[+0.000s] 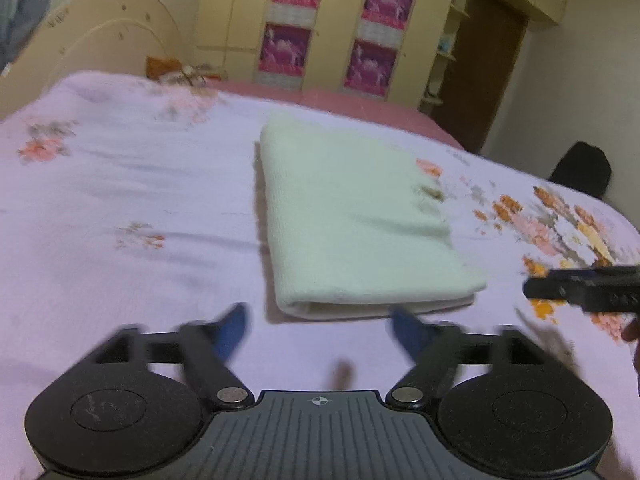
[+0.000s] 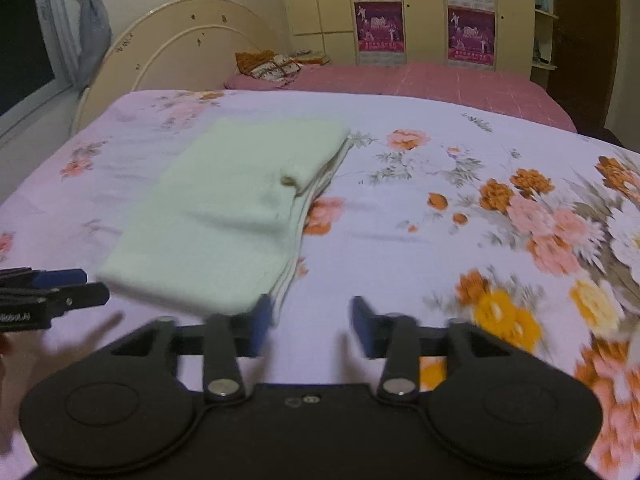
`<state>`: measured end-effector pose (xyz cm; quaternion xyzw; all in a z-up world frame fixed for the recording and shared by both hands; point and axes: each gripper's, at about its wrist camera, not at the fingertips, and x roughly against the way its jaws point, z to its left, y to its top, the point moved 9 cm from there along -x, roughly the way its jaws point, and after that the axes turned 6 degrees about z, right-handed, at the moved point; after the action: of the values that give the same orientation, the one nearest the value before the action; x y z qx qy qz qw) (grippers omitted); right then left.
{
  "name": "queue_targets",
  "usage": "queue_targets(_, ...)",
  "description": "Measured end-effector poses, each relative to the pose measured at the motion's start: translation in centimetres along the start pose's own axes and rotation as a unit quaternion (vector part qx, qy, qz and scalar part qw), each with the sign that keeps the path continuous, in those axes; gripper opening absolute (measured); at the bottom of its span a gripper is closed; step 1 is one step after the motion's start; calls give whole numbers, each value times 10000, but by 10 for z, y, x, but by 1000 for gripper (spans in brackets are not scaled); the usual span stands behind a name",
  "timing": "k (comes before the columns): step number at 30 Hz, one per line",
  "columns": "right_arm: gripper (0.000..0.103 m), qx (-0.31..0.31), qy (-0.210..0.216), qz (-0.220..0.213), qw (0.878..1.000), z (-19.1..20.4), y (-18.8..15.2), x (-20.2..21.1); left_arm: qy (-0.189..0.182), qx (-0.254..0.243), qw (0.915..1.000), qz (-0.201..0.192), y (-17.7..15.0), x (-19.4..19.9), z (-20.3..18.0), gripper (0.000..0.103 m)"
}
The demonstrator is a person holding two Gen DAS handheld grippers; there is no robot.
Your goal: Fold small clothes
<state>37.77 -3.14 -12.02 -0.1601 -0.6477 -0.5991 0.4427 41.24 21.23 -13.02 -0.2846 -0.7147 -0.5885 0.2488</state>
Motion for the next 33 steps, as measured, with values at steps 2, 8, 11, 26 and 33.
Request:
queue_targets(2, 70, 0, 2, -148, 9999, 4, -7, 20, 60, -99, 9998, -137, -2, 19, -9, 89)
queue_targets(8, 87, -76, 36, -514, 9986, 18, -19, 75, 144, -286, 9986, -432, -5, 76, -38, 97)
queue_targets(11, 100, -63, 25, -705, 9975, 27, -24, 105, 202, -336, 9971, -647, -7, 110, -49, 103)
queue_targets(26, 102, -133, -224, -1181, 9927, 65, -85, 240, 167, -197, 9944, -1025, -58, 263, -79, 103)
queue_targets(33, 102, -47, -431, -1402, 9892, 70, -89, 272, 67, -263, 9917, -1257, -61, 297, -85, 103)
